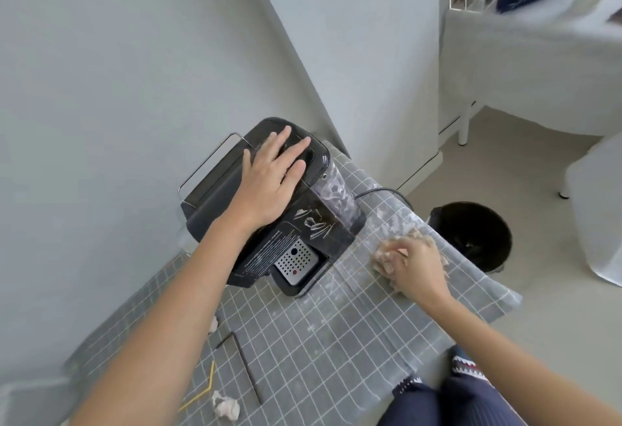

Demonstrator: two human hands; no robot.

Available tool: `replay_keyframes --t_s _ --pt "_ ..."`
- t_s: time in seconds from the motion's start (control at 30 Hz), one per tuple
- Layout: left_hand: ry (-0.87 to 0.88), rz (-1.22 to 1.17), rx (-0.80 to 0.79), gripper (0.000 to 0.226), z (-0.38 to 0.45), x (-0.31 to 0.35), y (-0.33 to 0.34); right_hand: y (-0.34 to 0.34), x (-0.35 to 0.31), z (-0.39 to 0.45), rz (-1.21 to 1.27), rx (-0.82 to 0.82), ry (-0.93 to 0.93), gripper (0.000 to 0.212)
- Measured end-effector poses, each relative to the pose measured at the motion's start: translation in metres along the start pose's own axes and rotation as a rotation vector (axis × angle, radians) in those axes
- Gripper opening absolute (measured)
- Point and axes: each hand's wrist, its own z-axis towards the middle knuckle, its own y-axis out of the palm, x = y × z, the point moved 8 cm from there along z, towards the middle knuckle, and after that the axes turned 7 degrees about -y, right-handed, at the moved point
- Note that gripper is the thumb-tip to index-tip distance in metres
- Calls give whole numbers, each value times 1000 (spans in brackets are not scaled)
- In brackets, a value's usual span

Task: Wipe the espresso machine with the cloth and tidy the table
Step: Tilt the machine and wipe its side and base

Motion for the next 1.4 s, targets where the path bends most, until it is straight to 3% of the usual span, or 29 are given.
replay_keyframes --t_s 0.1,0.23,0.37,0.6,0.67,0.73,0.87,0.93,1.0,1.07,1.13,1.27,1.33,1.4 --pt "-9 -5 -6 40 1 3 7 22 26 16 -318 -123 -70 33" --pt "-18 83 16 41 -2 4 8 57 57 20 -523 -348 -135 54" --pt "-11 148 31 43 -3 7 8 66 74 18 -655 -352 -217 73" --pt "-13 131 22 42 -4 5 10 62 72 20 -454 -83 -353 45" --pt "-25 110 17 42 -4 5 9 54 69 20 -287 16 -383 42" --pt "-30 103 13 42 -4 5 9 35 67 20 27 83 -255 33" --pt "-35 85 0 42 -4 5 9 10 97 10 925 385 392 25" --pt "-43 75 -1 42 -5 5 10 29 99 11 1407 340 606 25" --pt "-45 74 7 42 -5 4 9 42 81 24 1714 198 544 52" --pt "-45 76 19 41 -5 4 9 39 53 41 1812 144 383 64" --pt "-51 63 34 40 -4 3 8 28 18 64 1743 84 194 59" --pt "-23 7 51 39 -3 3 7 9 -64 100 1229 84 -114 26" --pt "-19 -6 53 39 -2 1 7 15 -101 110 1065 89 -253 27" --pt "-24 -12 53 39 -1 0 7 27 -113 118 994 121 -262 33"
